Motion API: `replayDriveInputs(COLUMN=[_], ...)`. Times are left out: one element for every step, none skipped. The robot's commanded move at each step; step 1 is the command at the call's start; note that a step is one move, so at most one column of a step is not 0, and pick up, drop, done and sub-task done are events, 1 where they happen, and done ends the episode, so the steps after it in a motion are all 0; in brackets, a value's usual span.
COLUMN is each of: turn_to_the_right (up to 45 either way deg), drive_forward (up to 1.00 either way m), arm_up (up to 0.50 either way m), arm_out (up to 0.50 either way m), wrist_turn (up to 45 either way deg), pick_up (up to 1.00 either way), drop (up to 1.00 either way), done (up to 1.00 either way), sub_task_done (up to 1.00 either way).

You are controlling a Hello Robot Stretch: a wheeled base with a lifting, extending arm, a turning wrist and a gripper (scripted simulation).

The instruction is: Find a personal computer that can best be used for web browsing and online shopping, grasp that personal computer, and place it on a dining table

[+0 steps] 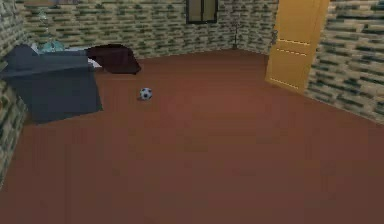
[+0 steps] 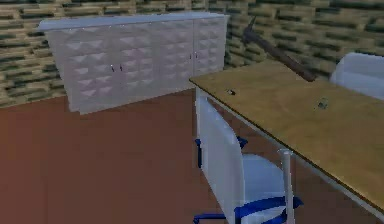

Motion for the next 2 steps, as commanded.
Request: replayDriveInputs(turn_to_the_right=[12.0, 0.0], drive_forward=[0.0, 1.0], arm_up=[0.0, 0.0], arm_out=[0.0, 0.0], wrist_turn=[0.0, 0.0], pick_up=[0.0, 0.0], drop=[0.0, 0.0], done=[0.0, 0.0], sub_task_done=[0.0, 0.0])
